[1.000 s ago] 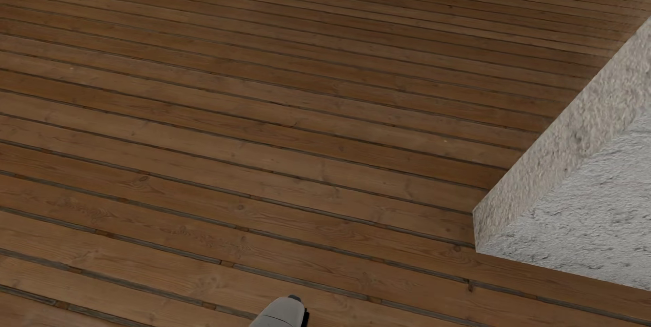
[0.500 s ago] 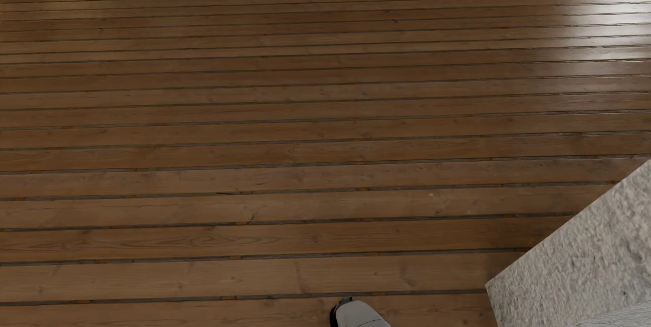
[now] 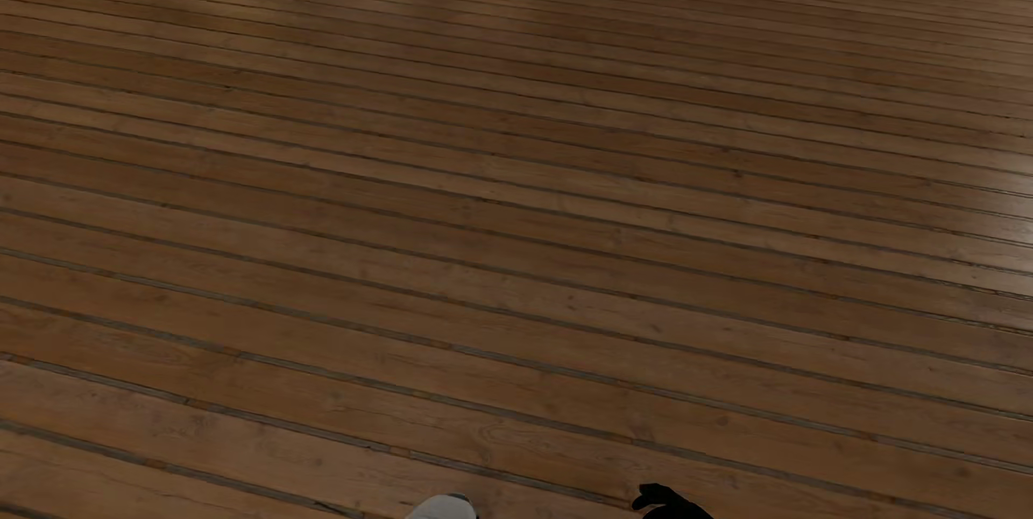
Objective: Go to the sofa
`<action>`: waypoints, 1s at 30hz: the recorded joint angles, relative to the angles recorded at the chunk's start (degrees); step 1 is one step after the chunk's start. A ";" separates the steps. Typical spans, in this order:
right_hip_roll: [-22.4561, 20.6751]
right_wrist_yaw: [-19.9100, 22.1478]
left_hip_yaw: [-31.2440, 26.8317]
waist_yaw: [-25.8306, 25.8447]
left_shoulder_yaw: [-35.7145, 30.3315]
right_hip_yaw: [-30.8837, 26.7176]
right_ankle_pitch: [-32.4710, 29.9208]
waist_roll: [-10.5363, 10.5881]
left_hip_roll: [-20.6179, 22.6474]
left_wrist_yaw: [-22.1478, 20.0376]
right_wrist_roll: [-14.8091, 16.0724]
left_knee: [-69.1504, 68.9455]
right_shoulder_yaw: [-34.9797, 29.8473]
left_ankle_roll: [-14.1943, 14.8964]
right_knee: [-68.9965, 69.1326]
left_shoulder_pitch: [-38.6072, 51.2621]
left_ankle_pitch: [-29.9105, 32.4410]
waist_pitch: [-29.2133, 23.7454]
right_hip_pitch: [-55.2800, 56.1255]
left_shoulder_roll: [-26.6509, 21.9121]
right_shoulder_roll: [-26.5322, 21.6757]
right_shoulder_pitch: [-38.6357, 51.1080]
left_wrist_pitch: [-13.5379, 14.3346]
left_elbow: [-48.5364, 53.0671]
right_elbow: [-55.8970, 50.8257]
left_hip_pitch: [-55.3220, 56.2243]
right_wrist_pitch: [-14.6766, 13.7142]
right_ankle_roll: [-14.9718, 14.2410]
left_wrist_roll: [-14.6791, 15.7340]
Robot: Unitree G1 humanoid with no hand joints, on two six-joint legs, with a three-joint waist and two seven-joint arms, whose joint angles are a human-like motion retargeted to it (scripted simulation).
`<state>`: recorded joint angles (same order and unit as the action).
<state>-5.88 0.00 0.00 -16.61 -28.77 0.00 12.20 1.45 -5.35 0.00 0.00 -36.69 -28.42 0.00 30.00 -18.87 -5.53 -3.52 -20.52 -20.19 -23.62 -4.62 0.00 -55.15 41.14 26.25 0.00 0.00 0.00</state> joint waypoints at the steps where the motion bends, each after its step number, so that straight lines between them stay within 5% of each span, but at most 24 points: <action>1: 1.55 0.00 0.00 -0.18 0.54 0.00 -8.68 -1.14 0.97 0.00 0.00 -4.74 1.45 0.00 8.53 -0.25 1.59 1.45 3.04 0.34 1.68 -1.64 0.00 -1.50 1.56 1.33 0.00 0.00 0.00; 2: 3.63 0.00 0.00 0.47 1.22 0.00 -17.13 -2.23 3.33 0.00 0.00 -8.73 1.43 0.00 20.65 -0.45 -0.90 0.77 6.48 0.75 3.11 -3.40 0.00 -3.10 3.74 -1.29 0.00 0.00 0.00; 5: 3.70 0.00 0.00 7.82 0.30 0.00 -17.98 -1.75 4.89 0.00 0.00 -4.18 -6.13 0.00 49.12 1.55 -6.19 -1.22 26.75 0.62 4.21 -4.80 0.00 -1.78 6.71 -14.92 0.00 0.00 0.00; 8: 1.57 0.00 0.00 16.94 0.80 0.00 -30.82 0.75 4.04 0.00 0.00 4.17 -7.79 0.00 21.61 4.88 -7.53 -2.61 39.08 -0.54 4.38 -8.54 0.00 3.96 10.87 -28.18 0.00 0.00 0.00; 9: 1.51 0.00 0.00 18.54 1.96 0.00 -30.35 1.15 4.06 0.00 0.00 6.18 -8.10 0.00 9.11 5.54 -8.26 -2.37 41.06 -1.21 3.90 -9.75 0.00 7.41 11.33 -31.85 0.00 0.00 0.00; 11: 0.84 0.00 0.00 20.69 5.32 0.00 -5.51 1.75 3.18 0.00 0.00 6.70 -9.97 0.00 -2.97 6.80 -10.71 -1.43 43.25 -2.40 3.21 -11.48 0.00 11.81 12.56 -36.87 0.00 0.00 0.00; 12: 0.43 0.00 0.00 21.45 6.75 0.00 -5.49 2.24 2.99 0.00 0.00 5.72 -11.59 0.00 -2.98 6.63 -11.09 -1.24 44.61 -2.70 2.28 -12.52 0.00 12.59 11.54 -38.79 0.00 0.00 0.00; 13: -0.37 0.00 0.00 22.03 8.33 0.00 -13.39 2.54 2.89 0.00 0.00 3.55 -12.00 0.00 -0.56 5.84 -9.21 -0.95 45.33 -2.56 1.94 -13.52 0.00 12.72 11.67 -40.32 0.00 0.00 0.00; 15: -4.62 0.00 0.00 20.56 9.88 0.00 -23.58 4.88 -0.82 0.00 0.00 -13.95 -11.96 0.00 4.81 3.64 5.16 0.12 43.77 -1.53 2.03 -15.05 0.00 10.24 12.51 -35.60 0.00 0.00 0.00; 16: -6.12 0.00 0.00 18.38 8.90 0.00 -22.36 5.12 -1.47 0.00 0.00 -27.31 -12.48 0.00 6.98 2.98 8.00 -0.02 41.03 -1.36 2.05 -14.76 0.00 7.98 13.37 -29.66 0.00 0.00 0.00; 18: -7.21 0.00 0.00 15.07 5.87 0.00 -14.56 6.23 -2.38 0.00 0.00 -38.68 -12.02 0.00 3.51 3.08 -4.57 -2.43 29.92 -0.73 1.59 -13.23 0.00 5.10 12.01 -18.20 0.00 0.00 0.00; 20: -6.07 0.00 0.00 8.48 3.09 0.00 -7.33 4.51 -1.12 0.00 0.00 -25.51 -11.68 0.00 0.24 1.60 -8.40 -3.17 20.28 -0.67 0.97 -9.95 0.00 3.67 11.74 -11.19 0.00 0.00 0.00; 23: -4.26 0.00 0.00 2.83 5.29 0.00 4.70 1.55 -0.72 0.00 0.00 4.65 -5.95 0.00 -4.99 -1.86 -3.45 -1.36 10.31 -1.61 0.38 -5.90 0.00 3.88 7.37 -3.47 0.00 0.00 0.00; 25: -3.36 0.00 0.00 -0.38 6.18 0.00 8.53 -0.34 -3.04 0.00 0.00 5.90 -4.65 0.00 -3.76 -3.76 -1.84 0.31 6.08 -1.97 -0.49 -3.97 0.00 3.14 5.63 0.71 0.00 0.00 0.00; 26: -2.52 0.00 0.00 -2.49 5.67 0.00 7.85 -1.62 -2.43 0.00 0.00 0.74 -3.04 0.00 -0.15 -4.34 1.39 -0.21 3.41 -2.62 -0.09 -4.90 0.00 2.41 4.07 0.91 0.00 0.00 0.00; 27: -1.08 0.00 0.00 -3.43 8.23 0.00 0.36 -3.56 -0.96 0.00 0.00 -5.87 1.15 0.00 7.91 -4.91 3.31 0.13 4.79 -2.07 0.22 -4.83 0.00 1.53 2.34 2.60 0.00 0.00 0.00; 29: 0.11 0.00 0.00 -1.35 5.74 0.00 -21.29 -5.41 -0.27 0.00 0.00 -11.72 -3.55 0.00 31.64 -3.16 -1.49 -0.92 13.05 -1.76 2.32 -5.22 0.00 -2.48 5.96 -1.92 0.00 0.00 0.00; 30: 1.25 0.00 0.00 1.25 5.41 0.00 -24.57 -5.55 -0.33 0.00 0.00 -11.16 -6.02 0.00 38.85 -2.45 -3.42 -1.41 18.94 -0.98 2.82 -4.97 0.00 -3.07 6.54 -5.54 0.00 0.00 0.00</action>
<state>-4.63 0.00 0.00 -15.36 -23.36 0.00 -12.37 -4.10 -5.67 0.00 0.00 -47.85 -34.45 0.00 68.85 -21.32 -8.94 -4.93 -1.58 -21.18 -20.80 -9.59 0.00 -58.23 47.69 20.70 0.00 0.00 0.00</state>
